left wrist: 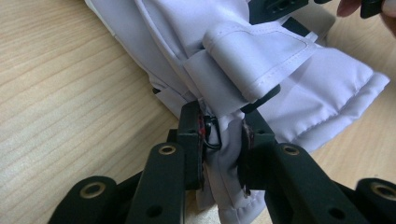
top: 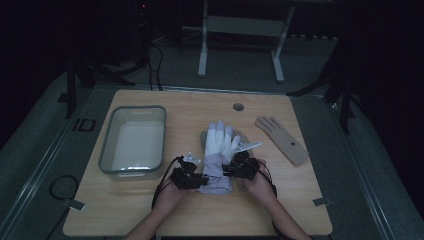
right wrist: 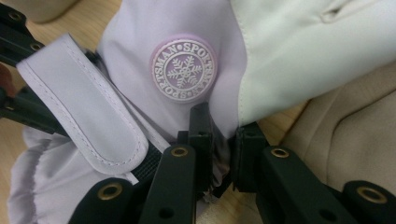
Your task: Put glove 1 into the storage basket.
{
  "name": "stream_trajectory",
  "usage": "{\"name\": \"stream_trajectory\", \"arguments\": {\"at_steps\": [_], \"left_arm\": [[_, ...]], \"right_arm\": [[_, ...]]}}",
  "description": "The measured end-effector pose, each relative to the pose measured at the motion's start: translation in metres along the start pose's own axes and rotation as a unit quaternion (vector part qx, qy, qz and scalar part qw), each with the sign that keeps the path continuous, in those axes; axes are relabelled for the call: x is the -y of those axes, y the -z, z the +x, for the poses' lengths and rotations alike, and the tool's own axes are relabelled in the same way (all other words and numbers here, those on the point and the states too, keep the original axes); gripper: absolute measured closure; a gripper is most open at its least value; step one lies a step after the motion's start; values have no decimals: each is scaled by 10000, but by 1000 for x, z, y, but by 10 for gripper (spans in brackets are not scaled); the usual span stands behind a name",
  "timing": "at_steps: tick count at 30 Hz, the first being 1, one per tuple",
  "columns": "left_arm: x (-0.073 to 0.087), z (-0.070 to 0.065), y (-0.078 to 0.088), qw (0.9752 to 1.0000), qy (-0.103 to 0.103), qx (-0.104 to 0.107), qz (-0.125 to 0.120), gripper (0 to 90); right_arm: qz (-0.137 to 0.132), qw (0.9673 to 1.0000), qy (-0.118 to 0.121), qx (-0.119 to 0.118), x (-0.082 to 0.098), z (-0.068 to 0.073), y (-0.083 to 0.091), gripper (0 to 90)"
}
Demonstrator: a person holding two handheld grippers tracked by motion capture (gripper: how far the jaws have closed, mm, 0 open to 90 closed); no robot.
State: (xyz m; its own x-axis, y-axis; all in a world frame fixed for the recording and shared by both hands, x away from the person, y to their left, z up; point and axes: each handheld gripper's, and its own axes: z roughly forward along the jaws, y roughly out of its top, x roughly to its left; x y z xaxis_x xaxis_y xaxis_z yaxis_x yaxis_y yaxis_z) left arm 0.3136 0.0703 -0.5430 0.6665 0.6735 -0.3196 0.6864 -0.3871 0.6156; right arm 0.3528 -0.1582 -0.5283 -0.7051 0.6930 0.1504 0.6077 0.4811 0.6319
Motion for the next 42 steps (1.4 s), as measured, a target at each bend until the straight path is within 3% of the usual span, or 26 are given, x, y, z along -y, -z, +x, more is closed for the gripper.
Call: {"name": "stream_trajectory", "arguments": {"at_steps": [3, 11, 18, 32, 42], "left_arm": [[-1, 2, 2, 9999, 91, 118, -6, 766], [-9, -2, 13, 10000, 30, 42, 18, 781], [-22, -7, 34, 9999, -95, -34, -50, 782], [-39, 6, 73, 9997, -154, -153, -116, 781], [-38, 19, 100, 9994, -62, -265, -233, 781]], "right_arm": [[-60, 10000, -28, -54, -1, -1, 3, 812], [-148, 9999, -34, -41, -8, 3, 10, 818], [-415, 9991, -40, -111, -20, 7, 27, 819], [-671, 9976, 74, -143, -57, 21, 36, 818], [-725, 9969, 255, -194, -84, 37, 32, 819]]}}
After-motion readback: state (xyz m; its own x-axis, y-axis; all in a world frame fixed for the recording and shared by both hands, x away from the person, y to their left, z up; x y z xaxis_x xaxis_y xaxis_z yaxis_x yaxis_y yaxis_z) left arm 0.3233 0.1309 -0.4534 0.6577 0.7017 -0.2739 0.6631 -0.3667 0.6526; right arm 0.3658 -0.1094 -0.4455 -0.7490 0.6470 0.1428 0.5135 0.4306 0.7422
